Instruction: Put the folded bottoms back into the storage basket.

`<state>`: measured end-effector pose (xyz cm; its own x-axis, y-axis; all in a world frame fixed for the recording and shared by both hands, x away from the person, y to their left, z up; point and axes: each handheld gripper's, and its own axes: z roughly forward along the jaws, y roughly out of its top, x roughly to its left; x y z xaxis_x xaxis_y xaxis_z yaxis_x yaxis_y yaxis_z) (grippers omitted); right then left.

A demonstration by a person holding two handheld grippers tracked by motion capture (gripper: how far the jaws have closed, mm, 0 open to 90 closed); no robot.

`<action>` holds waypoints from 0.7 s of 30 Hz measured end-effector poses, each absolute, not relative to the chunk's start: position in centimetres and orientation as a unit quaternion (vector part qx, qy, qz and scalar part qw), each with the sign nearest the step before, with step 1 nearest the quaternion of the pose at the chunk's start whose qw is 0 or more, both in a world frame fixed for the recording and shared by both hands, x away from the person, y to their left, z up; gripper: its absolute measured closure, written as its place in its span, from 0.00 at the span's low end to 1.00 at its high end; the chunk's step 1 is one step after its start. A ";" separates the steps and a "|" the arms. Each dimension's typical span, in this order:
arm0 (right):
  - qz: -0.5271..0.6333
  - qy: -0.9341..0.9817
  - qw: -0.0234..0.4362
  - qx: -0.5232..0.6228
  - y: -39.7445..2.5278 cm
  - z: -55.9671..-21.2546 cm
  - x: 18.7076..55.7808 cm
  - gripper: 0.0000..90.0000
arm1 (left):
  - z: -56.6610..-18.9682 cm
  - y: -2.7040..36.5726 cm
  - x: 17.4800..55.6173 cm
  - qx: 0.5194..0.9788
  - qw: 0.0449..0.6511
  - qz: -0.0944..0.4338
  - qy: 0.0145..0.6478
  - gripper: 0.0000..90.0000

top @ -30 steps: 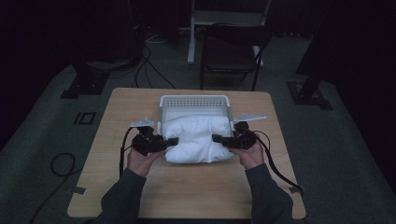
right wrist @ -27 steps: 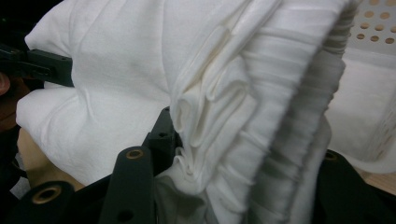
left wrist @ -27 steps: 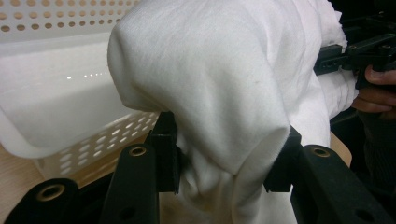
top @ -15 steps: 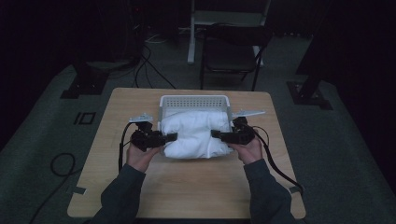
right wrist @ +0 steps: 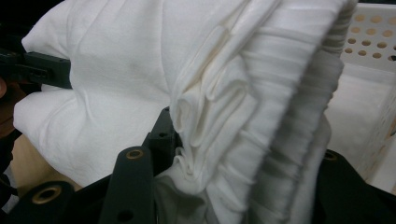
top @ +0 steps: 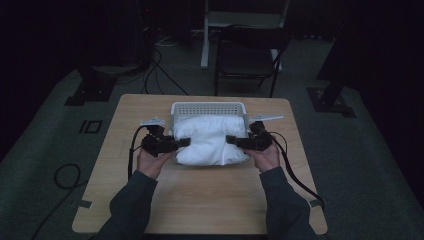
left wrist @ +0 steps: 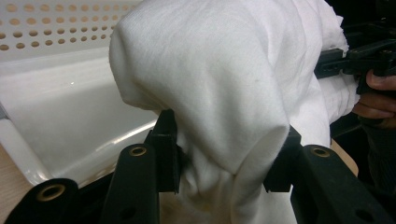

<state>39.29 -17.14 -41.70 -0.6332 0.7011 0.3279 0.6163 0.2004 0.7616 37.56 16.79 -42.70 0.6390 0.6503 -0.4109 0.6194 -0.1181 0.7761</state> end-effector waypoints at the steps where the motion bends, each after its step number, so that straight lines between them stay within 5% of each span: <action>1: 0.468 0.773 0.045 0.426 -17.1 -41.7 39.4 0.60 | -42.7 16.8 37.7 0.748 0.511 0.015 0.425 0.64; 21: 0.467 0.766 0.048 0.439 -16.7 -41.5 41.4 0.60 | -42.2 16.9 39.8 0.745 0.506 0.022 0.434 0.64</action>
